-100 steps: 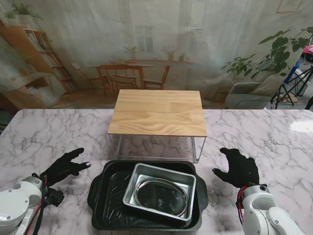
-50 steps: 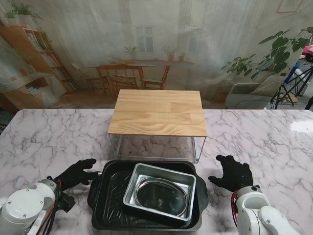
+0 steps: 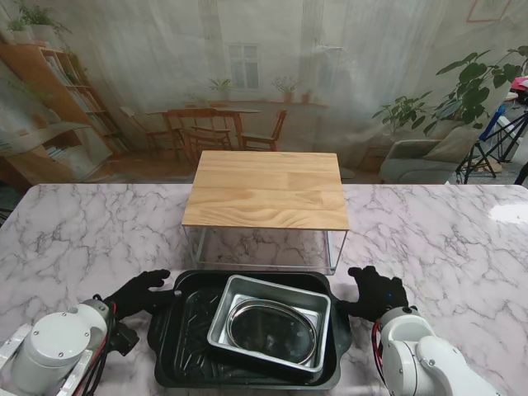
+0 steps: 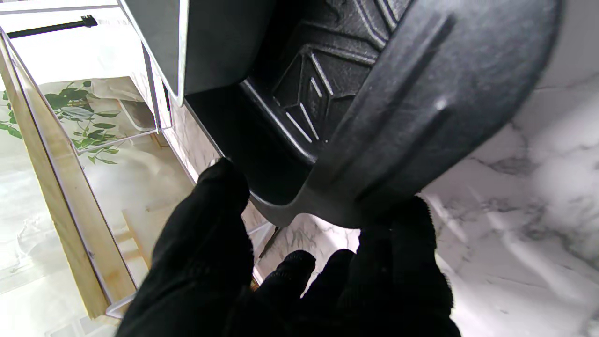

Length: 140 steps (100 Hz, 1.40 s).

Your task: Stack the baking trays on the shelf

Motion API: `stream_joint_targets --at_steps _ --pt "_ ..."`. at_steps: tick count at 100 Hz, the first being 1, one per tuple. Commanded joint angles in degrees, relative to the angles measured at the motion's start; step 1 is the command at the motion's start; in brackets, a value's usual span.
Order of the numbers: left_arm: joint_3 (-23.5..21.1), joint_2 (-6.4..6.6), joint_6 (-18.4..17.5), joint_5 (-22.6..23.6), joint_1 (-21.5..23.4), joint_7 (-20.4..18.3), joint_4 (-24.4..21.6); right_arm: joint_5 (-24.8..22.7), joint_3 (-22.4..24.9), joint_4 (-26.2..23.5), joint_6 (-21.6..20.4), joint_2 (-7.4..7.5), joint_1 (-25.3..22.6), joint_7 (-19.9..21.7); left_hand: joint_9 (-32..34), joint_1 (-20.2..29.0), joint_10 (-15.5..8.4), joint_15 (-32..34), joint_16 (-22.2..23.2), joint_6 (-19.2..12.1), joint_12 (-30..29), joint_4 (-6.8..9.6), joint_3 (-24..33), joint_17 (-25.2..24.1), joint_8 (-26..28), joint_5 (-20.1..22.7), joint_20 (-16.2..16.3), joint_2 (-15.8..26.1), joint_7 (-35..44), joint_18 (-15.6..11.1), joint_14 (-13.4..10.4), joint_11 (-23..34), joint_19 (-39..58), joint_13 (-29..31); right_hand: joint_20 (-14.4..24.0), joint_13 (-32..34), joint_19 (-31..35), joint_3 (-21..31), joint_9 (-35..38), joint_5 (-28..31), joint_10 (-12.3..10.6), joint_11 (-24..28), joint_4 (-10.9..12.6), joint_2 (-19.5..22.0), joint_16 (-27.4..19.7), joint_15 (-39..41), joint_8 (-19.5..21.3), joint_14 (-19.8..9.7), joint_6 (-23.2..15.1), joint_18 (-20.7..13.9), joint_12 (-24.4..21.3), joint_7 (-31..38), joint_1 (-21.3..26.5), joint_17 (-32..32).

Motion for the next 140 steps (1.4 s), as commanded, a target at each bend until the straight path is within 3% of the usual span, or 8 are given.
stream_joint_targets --at_steps 1,69,87,94,113,121,131,140 --pt "0.5 -0.07 0.6 -0.1 -0.3 -1.5 0.2 -0.1 -0.5 0.3 0.4 0.04 0.2 0.8 0.9 2.7 -0.3 1.6 0.6 0.0 0.8 1.20 0.7 0.6 -0.7 -0.9 1.2 0.7 -1.1 -3.4 1.8 -0.3 2.1 0.7 -0.2 -1.7 -0.2 -3.8 -2.3 -1.2 -0.1 -0.8 -1.4 1.5 0.1 1.4 1.1 -0.5 1.9 -0.5 -0.5 -1.5 -3.2 -1.1" --pt "3.3 0.37 2.7 -0.9 -1.9 -3.1 -0.1 -0.5 -6.6 -0.5 3.8 1.15 4.3 8.9 1.1 3.1 -0.2 1.3 0.8 0.4 0.7 1.14 0.4 0.4 -0.9 -0.5 1.2 1.3 -0.6 -3.2 2.0 -0.3 2.1 0.5 0.4 -0.5 0.1 -11.1 -1.9 0.8 0.5 -1.3 -1.8 2.7 0.4 1.8 3.2 0.0 2.3 -0.1 -0.4 -3.7 -5.3 -0.1" --pt "3.7 0.63 3.6 -0.1 -2.2 -3.8 -0.1 0.7 -9.0 0.9 6.4 1.15 6.2 8.1 1.8 4.3 -0.2 1.4 0.8 0.3 0.8 1.44 1.1 0.5 -0.8 -0.1 1.3 1.7 -0.4 -3.2 2.0 -0.1 2.2 0.8 0.7 0.1 1.3 -10.7 -1.2 1.2 0.4 -0.2 0.2 4.1 0.8 3.0 4.8 0.1 1.6 -0.4 0.2 -3.5 2.8 0.5" --pt "3.6 0.79 4.4 0.2 -2.2 -4.3 -0.4 0.4 -9.0 0.9 6.6 1.16 6.1 8.2 2.1 5.8 -0.7 1.4 0.8 -0.1 1.0 2.08 2.3 0.5 -0.6 0.5 1.3 1.8 -0.1 -3.3 2.0 0.1 2.2 0.7 0.7 0.3 1.9 -9.5 -0.8 1.2 0.6 0.4 1.0 3.7 1.0 3.6 5.2 0.2 1.7 -0.6 0.5 -3.4 2.9 1.0" --pt "3.4 1.65 5.2 2.6 -2.3 -7.2 -0.6 -0.1 -7.9 0.4 6.4 0.99 5.2 7.4 0.3 4.0 -2.4 0.7 0.5 -2.8 1.4 7.11 10.7 0.3 1.3 -1.5 1.0 0.2 -0.1 -4.0 0.6 -0.4 1.6 0.3 0.6 1.3 3.4 -5.3 0.4 2.0 1.1 1.7 0.3 1.8 1.2 4.9 5.8 0.5 2.1 -1.2 1.4 -2.8 1.0 2.4" --pt "3.7 1.64 5.2 3.7 -2.5 -6.8 -0.5 -0.3 -7.9 0.5 6.6 1.02 5.2 7.6 1.2 3.9 -2.1 0.8 0.5 -2.8 1.3 6.58 10.9 1.0 1.1 -1.7 1.1 0.0 -0.3 -4.0 0.4 -0.2 1.9 1.2 0.8 2.3 4.7 -4.5 1.0 2.3 1.4 2.7 0.2 1.3 1.7 5.9 6.1 0.7 2.3 -1.6 2.1 -2.2 1.2 3.9" --pt "4.4 1.57 6.0 4.5 -2.8 -6.2 -0.4 0.0 -8.4 0.9 7.3 1.08 5.7 7.9 3.2 5.4 -1.5 0.9 0.1 -2.2 1.1 3.25 9.1 2.0 0.7 -0.2 1.3 0.6 -0.2 -4.1 0.3 0.0 2.6 2.5 0.9 4.0 7.1 -3.3 2.0 2.9 2.1 4.5 0.1 0.5 2.6 8.2 6.6 1.1 2.6 -2.0 3.6 -1.1 1.3 6.6" --pt "5.4 1.43 6.8 4.8 -3.1 -5.4 0.0 0.2 -9.4 1.5 8.3 1.25 6.7 8.8 5.0 6.5 -1.2 1.2 0.1 -1.8 1.2 2.73 9.2 3.1 0.7 0.3 1.4 1.2 0.1 -4.0 0.2 0.5 3.0 3.6 1.0 5.2 8.5 -2.6 2.4 3.1 2.5 5.7 0.1 0.2 3.2 9.9 7.1 1.4 2.7 -2.2 4.7 -0.2 1.3 8.7"
